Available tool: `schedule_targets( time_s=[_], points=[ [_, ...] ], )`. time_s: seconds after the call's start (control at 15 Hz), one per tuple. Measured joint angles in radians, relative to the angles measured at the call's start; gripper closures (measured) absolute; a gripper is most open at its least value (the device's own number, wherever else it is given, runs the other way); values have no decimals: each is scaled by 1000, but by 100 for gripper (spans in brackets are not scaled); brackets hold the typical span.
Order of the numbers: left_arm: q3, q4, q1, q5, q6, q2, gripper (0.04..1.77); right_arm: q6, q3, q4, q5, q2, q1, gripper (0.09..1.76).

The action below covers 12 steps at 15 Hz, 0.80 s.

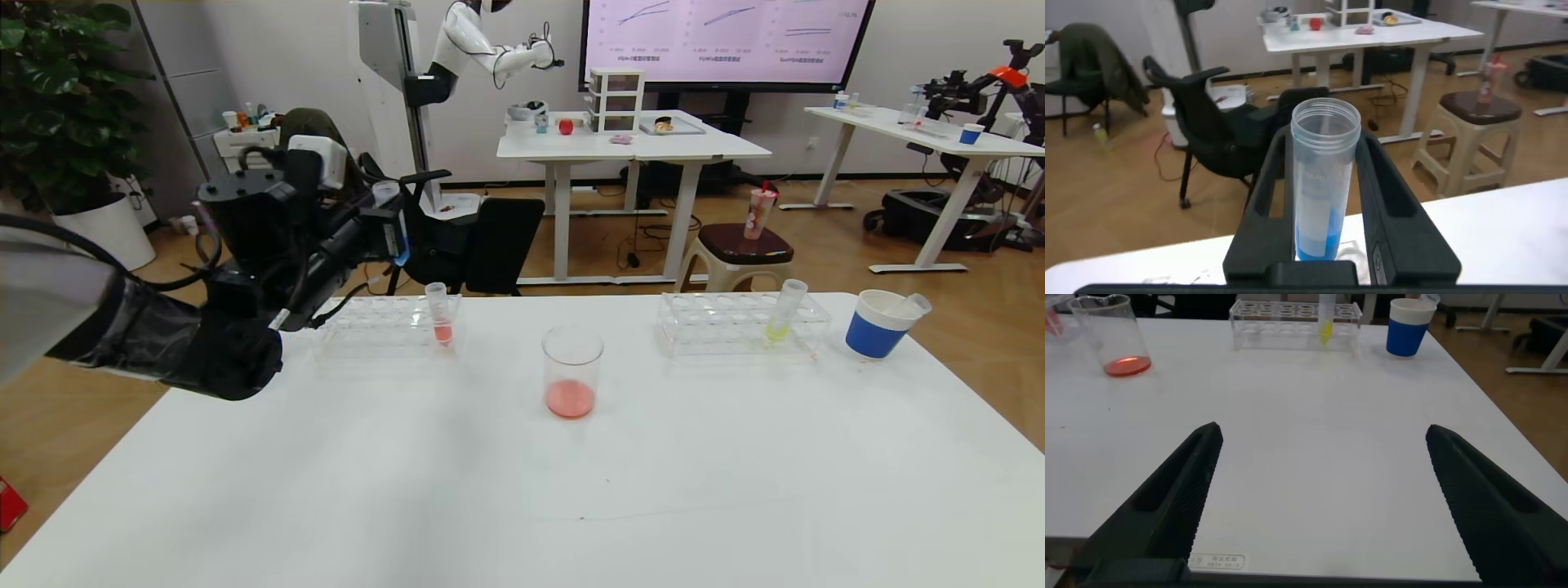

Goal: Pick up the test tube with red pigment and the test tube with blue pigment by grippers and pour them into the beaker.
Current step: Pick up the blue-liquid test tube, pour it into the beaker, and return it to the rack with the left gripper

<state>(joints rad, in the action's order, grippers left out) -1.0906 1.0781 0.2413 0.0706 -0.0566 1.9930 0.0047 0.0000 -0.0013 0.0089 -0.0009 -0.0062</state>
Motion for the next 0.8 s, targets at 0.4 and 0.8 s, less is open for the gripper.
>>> schedule_targets(
  time_s=[0.4,0.8],
  points=[
    [-24,0,207,-157,-228,1,133,0,0,0,0,0,0,11],
    [-23,171,256,-397,-488,89,133,0,0,0,0,0,0,11]
  ],
)
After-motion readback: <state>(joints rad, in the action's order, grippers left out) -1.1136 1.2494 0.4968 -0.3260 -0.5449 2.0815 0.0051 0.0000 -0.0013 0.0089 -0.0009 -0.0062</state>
